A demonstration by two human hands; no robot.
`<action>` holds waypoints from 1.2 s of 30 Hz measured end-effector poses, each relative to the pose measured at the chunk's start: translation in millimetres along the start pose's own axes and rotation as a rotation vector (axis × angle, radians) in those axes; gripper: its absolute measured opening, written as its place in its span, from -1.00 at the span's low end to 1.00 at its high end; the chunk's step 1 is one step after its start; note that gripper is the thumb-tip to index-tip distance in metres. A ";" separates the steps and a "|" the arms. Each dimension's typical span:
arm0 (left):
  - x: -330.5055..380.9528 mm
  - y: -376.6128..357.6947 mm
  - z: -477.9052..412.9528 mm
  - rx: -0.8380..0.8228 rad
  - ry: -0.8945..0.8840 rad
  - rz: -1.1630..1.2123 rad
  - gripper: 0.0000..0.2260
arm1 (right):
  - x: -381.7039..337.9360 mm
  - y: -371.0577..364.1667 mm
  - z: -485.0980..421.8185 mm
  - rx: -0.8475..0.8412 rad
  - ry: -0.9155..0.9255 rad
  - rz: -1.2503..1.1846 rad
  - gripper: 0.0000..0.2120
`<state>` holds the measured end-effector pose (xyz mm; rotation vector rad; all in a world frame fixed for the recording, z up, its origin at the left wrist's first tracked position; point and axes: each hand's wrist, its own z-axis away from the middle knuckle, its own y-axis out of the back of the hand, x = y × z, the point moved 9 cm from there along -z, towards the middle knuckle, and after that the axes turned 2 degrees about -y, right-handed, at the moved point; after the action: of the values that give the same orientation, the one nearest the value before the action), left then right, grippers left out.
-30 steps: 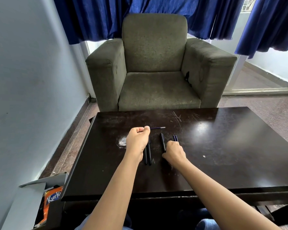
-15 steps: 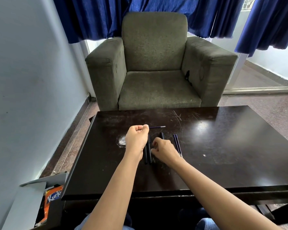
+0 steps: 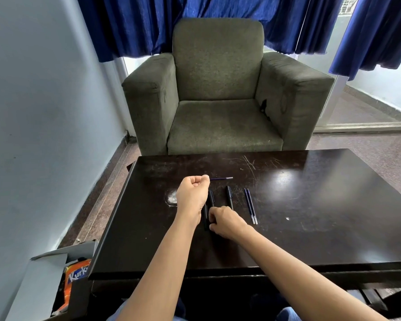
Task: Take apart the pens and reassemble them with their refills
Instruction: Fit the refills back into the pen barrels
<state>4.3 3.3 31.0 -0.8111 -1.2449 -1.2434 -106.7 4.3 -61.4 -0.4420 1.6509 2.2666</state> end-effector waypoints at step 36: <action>29.6 -21.5 21.3 -0.239 -0.333 -0.574 -0.62 | -7.9 109.8 24.2 0.302 -0.055 -0.954 -0.71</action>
<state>-25.0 12.2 60.2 -0.8892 -1.6948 -1.7943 -146.8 -5.3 43.5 -0.8481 1.2987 1.2981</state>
